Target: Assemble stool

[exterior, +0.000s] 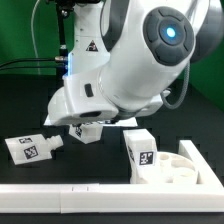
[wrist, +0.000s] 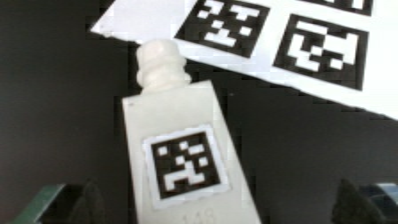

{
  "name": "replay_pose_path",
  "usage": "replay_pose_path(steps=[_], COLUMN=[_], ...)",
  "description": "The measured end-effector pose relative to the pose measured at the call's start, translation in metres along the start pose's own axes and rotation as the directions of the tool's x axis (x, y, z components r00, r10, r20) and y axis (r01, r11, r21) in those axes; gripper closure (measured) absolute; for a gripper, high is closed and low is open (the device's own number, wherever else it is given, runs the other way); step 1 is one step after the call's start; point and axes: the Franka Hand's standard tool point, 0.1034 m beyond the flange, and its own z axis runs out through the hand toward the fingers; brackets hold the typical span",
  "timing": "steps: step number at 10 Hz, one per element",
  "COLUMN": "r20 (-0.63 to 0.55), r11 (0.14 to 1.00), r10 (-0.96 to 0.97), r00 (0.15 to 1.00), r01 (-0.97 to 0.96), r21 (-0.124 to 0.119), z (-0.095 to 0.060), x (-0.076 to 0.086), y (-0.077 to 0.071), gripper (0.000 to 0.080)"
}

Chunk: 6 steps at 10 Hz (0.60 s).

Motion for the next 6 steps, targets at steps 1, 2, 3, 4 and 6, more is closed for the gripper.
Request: replay_pose_path(steps=[1,2,3,4,6], r20=[-0.003,0.015,0.040,0.051,0.048], r11=[1.000,1.000,0.998,0.997,0.997], r10=[0.001,0.011,0.043,0.062,0.063], r00=[1.000,1.000,0.998,0.997,0.997], r01=[-0.001,-0.010,-0.041,-0.059,-0.061], r21=[0.000,-0.020,-0.043,-0.053,-0.050], z=[0.0001,0.0044,0.0052,0.0050,0.0056], x=[0.0002,0.0010,0.0017,0.0041,0.0039], y=[0.0007,0.0030,0.0042,0.0038,0.0061], gripper=[0.0150,0.0150,0.0150,0.0150,0.0150])
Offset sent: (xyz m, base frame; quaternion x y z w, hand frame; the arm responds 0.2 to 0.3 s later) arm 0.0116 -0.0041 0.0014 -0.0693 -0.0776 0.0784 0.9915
